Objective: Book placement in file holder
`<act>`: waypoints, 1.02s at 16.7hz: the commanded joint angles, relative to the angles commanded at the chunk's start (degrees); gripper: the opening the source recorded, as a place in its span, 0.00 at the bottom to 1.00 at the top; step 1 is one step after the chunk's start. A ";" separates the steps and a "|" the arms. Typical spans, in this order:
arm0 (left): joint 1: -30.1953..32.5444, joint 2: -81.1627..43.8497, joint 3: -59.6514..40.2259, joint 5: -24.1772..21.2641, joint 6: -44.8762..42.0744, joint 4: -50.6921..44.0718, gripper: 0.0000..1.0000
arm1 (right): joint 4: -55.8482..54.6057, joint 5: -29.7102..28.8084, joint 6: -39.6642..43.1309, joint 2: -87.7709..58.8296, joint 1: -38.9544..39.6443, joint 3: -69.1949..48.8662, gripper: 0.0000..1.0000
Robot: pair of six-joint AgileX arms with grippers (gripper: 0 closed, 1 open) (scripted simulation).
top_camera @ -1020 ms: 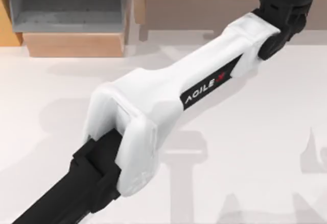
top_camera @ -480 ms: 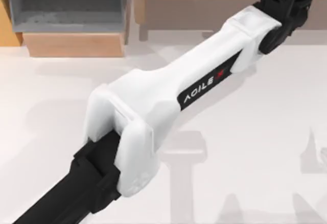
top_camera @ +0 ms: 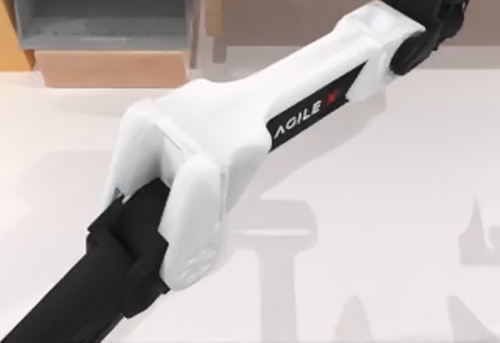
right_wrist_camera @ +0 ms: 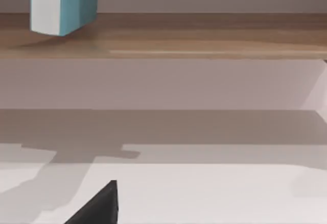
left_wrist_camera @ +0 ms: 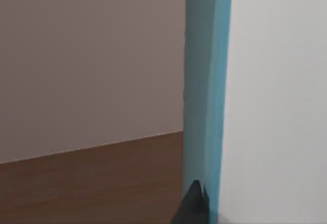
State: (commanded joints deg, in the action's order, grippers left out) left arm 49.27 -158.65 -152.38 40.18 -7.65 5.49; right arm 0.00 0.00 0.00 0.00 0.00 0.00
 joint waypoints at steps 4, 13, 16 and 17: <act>-0.83 10.01 16.70 -8.61 -8.32 4.85 0.00 | 0.00 0.00 0.00 0.00 0.00 0.00 1.00; -2.47 41.78 66.20 -28.72 -31.56 18.23 0.00 | 0.00 0.00 0.00 0.00 0.00 0.00 1.00; -4.56 52.33 83.13 -32.87 -40.28 22.32 0.00 | 0.00 0.00 0.00 0.00 0.00 0.00 1.00; -5.63 55.47 88.48 -33.82 -43.22 23.58 0.00 | 0.00 0.00 0.00 0.00 0.00 0.00 1.00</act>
State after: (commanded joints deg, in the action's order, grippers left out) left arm 43.64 -103.18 -63.89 6.36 -50.87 29.07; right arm 0.00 0.00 0.00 0.00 0.00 0.00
